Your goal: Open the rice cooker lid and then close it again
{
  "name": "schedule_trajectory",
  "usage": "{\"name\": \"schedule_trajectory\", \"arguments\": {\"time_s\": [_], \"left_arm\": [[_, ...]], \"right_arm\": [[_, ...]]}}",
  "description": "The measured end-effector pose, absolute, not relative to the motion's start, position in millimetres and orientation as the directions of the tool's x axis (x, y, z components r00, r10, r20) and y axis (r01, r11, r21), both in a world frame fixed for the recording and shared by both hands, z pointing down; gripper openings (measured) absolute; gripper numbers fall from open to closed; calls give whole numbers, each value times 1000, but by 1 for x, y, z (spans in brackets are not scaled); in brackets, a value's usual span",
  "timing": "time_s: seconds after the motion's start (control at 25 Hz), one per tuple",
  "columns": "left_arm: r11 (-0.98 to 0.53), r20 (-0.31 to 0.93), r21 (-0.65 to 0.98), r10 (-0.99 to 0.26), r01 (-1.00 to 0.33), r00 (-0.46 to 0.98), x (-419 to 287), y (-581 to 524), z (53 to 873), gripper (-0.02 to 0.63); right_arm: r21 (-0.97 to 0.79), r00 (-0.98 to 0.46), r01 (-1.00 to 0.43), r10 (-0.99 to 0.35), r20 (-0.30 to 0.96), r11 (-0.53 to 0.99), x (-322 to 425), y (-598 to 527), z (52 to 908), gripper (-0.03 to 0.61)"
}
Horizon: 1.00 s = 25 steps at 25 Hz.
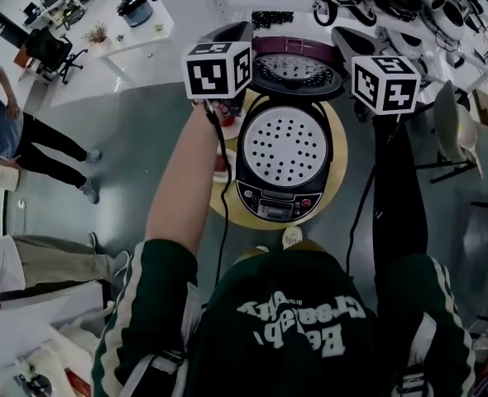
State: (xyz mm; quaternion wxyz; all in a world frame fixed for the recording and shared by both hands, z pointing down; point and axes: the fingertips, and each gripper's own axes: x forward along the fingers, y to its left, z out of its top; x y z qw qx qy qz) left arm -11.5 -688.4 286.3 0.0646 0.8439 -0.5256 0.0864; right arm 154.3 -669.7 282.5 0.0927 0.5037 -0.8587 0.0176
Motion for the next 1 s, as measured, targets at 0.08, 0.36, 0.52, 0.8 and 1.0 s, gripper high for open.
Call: {"name": "schedule_trajectory", "arguments": {"time_s": [0.08, 0.36, 0.52, 0.8, 1.0], "left_arm": [[-442, 201, 22, -877, -897, 437, -13, -678, 287, -5], [-481, 199, 61, -853, -875, 483, -19, -630, 298, -5], [-511, 197, 79, -834, -856, 516, -24, -598, 313, -5], [-548, 267, 68, -795, -834, 544, -29, -538, 362, -5], [-571, 316, 46, -770, -820, 554, -30, -510, 403, -5]], "right_arm": [[49, -486, -864, -855, 182, 501, 153, -661, 284, 3], [12, -500, -858, -841, 208, 514, 147, -618, 298, 3], [23, -491, -860, -839, 234, 510, 142, -587, 313, 3], [87, -454, -853, -813, 366, 515, 126, -535, 365, 3], [136, -427, -845, -807, 409, 516, 119, -508, 403, 3]]}}
